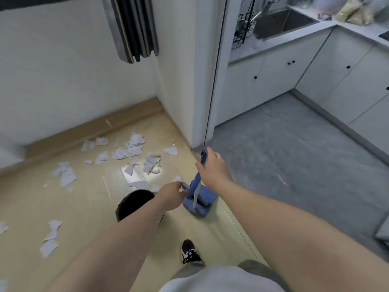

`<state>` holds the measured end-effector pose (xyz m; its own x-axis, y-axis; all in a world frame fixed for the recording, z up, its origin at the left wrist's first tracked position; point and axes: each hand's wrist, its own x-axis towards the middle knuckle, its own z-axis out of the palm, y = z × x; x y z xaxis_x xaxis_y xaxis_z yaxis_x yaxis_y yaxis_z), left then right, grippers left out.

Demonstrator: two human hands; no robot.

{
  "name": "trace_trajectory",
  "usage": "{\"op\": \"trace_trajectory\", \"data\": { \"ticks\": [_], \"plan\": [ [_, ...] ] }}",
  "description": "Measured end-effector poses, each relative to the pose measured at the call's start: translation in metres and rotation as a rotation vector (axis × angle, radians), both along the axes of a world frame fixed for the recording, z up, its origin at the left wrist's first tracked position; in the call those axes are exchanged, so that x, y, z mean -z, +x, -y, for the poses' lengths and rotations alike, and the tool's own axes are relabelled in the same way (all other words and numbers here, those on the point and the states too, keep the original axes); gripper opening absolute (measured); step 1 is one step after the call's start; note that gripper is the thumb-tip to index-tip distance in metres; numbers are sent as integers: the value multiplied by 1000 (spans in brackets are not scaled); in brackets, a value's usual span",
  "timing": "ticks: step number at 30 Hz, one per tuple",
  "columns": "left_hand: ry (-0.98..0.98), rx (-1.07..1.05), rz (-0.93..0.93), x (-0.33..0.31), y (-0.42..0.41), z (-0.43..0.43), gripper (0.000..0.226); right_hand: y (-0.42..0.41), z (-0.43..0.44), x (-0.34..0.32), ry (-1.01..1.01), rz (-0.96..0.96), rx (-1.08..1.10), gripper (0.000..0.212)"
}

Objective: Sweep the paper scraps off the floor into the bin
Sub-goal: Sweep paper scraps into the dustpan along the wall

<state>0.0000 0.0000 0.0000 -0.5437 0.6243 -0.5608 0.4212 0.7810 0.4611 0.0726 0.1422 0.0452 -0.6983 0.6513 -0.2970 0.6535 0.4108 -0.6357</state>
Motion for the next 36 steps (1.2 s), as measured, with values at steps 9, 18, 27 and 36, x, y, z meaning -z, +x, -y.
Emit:
{"op": "trace_trajectory", "data": {
  "ticks": [9, 18, 27, 36],
  "plan": [
    [-87, 0, 127, 30, -6, -49, 24, -28, -35, 12, -158, -6, -45, 28],
    [44, -379, 346, 6, -1, -101, 22, -36, -62, -25, -99, -306, -206, 30],
    [260, -829, 477, -19, 27, -151, 29, -62, -89, -66, -154, -627, -82, 58],
    [288, -813, 211, -15, 33, -148, 54, -83, -100, -71, -233, -630, -36, 57]
  ]
}}
